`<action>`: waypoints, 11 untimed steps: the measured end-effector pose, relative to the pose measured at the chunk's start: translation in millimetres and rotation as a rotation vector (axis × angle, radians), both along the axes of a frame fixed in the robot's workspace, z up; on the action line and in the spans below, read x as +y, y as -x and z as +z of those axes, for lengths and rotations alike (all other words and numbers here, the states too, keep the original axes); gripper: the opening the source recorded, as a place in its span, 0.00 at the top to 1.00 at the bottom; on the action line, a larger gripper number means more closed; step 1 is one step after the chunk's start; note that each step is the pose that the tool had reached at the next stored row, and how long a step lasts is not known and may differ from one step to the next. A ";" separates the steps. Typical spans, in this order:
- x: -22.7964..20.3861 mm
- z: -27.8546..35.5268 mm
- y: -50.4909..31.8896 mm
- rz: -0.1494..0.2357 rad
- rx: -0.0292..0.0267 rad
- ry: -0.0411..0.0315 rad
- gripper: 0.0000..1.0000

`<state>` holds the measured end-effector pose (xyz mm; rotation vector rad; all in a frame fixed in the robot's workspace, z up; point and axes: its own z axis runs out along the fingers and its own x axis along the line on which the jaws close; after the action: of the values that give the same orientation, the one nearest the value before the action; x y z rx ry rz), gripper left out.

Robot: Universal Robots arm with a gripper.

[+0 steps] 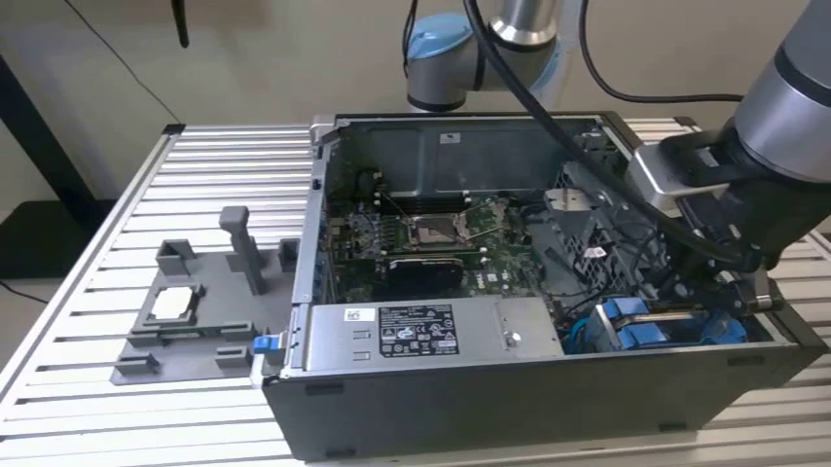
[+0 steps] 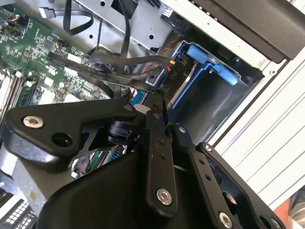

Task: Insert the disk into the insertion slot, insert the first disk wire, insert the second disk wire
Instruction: 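Insert the second disk wire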

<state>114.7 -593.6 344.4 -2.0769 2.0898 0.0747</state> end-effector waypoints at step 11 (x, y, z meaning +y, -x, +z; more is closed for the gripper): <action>3.4 -2.5 0.1 -0.019 0.0007 0.0002 0.84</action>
<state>114.6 -590.2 341.9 -2.0566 2.1101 0.0725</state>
